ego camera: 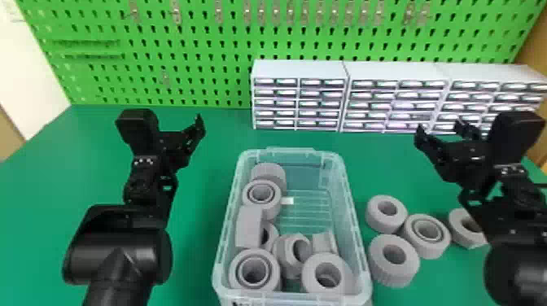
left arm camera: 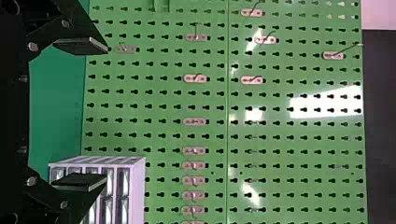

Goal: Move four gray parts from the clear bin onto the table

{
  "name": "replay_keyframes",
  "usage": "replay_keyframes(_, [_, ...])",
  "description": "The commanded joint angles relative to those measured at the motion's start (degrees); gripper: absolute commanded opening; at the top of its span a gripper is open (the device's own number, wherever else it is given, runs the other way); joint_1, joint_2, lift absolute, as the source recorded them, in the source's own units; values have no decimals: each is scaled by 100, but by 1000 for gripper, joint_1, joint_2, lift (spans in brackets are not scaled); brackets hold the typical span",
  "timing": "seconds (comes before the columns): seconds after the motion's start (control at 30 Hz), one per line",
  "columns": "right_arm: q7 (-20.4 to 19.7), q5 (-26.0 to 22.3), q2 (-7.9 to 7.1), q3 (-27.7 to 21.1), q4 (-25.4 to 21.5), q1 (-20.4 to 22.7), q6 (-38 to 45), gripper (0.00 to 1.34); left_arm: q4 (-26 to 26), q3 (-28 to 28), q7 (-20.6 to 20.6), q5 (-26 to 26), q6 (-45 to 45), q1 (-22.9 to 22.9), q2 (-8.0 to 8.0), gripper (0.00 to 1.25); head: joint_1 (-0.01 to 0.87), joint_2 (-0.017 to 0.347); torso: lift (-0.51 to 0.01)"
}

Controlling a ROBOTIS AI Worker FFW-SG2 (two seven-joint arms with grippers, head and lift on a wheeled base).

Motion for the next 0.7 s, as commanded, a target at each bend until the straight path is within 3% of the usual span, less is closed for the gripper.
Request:
replay_keyframes(0.0, [-1,0,-1,-10,0,-9,0,845,0,22,0,-4,0,14,-15,953,693,72,-52])
replay_keyframes(0.67, [-1,0,-18,-54,-53,-36,0,845,0,48,0,32,0,41,-15,953,693,72,-52])
